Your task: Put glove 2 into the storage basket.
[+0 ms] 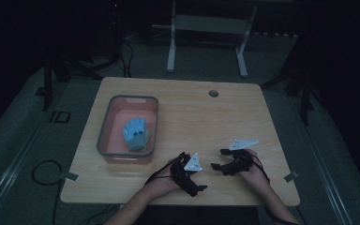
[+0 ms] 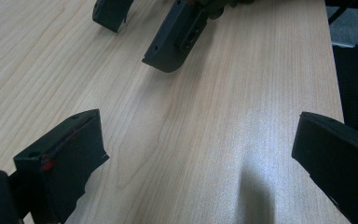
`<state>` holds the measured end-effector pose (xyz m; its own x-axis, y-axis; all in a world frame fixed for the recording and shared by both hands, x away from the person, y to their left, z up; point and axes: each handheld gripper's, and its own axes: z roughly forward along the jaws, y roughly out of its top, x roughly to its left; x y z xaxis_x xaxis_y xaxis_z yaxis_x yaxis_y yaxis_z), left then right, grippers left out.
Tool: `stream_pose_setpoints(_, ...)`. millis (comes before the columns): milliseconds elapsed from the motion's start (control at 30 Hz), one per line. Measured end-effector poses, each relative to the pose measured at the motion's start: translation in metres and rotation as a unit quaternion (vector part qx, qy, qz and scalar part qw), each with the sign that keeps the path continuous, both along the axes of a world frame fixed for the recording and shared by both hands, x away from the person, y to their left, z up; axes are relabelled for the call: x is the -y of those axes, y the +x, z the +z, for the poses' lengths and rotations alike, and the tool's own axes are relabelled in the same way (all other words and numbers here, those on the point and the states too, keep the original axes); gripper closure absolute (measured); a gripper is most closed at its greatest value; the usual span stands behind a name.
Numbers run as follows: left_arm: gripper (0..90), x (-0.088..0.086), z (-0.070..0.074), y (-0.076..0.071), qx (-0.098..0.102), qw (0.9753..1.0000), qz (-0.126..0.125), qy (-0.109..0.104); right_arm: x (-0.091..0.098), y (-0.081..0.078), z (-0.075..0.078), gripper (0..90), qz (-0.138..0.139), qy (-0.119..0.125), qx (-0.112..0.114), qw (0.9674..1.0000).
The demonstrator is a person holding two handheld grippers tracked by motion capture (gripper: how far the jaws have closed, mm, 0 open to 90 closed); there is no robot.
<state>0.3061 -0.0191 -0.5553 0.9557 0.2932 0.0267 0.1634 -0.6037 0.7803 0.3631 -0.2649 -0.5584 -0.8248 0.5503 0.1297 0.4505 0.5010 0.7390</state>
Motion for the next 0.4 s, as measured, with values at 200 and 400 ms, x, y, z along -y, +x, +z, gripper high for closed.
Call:
stream_pose_setpoints(200,2.6,-0.0008,-0.0002,0.0006,-0.002,1.0,0.002,-0.003,0.0019,0.0008,0.0002,15.8,-0.005,0.005,0.002,1.0)
stream_pose_setpoints(400,2.6,-0.0007,-0.0011,0.0003,0.0,1.0,0.001,-0.002,0.0015,0.0009,-0.0005,15.7,-0.005,-0.002,0.005,1.0)
